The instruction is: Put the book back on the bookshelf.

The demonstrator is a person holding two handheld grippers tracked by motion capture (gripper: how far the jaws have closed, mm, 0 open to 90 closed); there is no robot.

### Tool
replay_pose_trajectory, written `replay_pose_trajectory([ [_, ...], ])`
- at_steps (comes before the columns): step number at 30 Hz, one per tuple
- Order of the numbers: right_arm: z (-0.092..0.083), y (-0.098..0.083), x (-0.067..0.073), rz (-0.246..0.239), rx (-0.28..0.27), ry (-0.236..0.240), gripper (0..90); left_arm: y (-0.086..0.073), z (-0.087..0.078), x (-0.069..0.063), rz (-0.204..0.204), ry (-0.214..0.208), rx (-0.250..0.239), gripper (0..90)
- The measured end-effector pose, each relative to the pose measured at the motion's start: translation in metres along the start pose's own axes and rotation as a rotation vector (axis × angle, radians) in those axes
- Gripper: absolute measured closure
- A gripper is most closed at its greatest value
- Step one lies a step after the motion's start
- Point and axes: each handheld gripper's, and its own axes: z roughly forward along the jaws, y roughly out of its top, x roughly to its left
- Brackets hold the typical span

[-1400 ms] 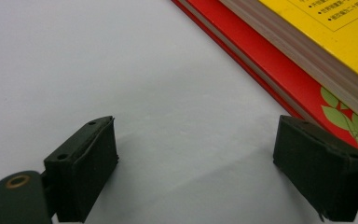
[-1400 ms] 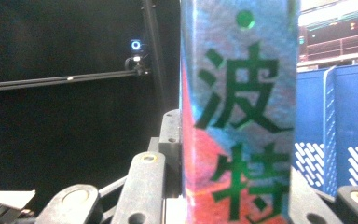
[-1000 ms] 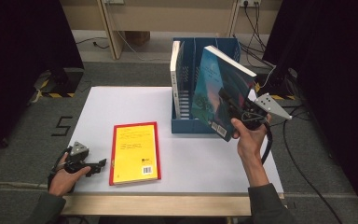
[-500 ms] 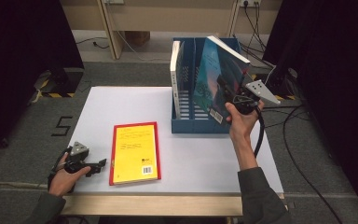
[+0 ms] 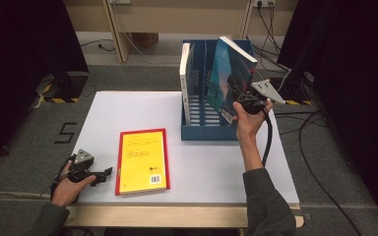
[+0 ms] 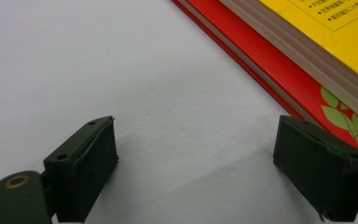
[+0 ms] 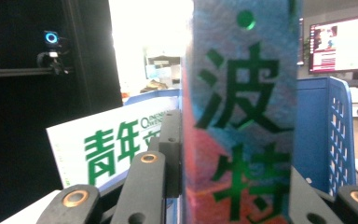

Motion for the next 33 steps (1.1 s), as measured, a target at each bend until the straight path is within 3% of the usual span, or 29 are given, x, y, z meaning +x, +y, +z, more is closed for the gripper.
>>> replay_pose_trajectory([
  [11, 0.024, -0.011, 0.000, 0.012, 0.007, -0.042, 74.4, 0.000, 0.000, 0.000, 0.000, 0.000, 0.000, 12.2],
  [20, 0.043, -0.024, 0.005, 0.000, 0.025, -0.057, 74.4, 0.000, 0.000, 0.000, 0.000, -0.001, 0.000, 12.2],
  [25, 0.053, -0.029, 0.011, -0.033, 0.038, -0.061, 74.3, 0.000, 0.000, 0.000, 0.000, -0.001, 0.000, 12.2],
  [33, 0.071, -0.042, 0.013, -0.019, 0.058, -0.088, 74.2, 0.000, 0.000, 0.000, 0.000, 0.000, 0.000, 12.2],
])
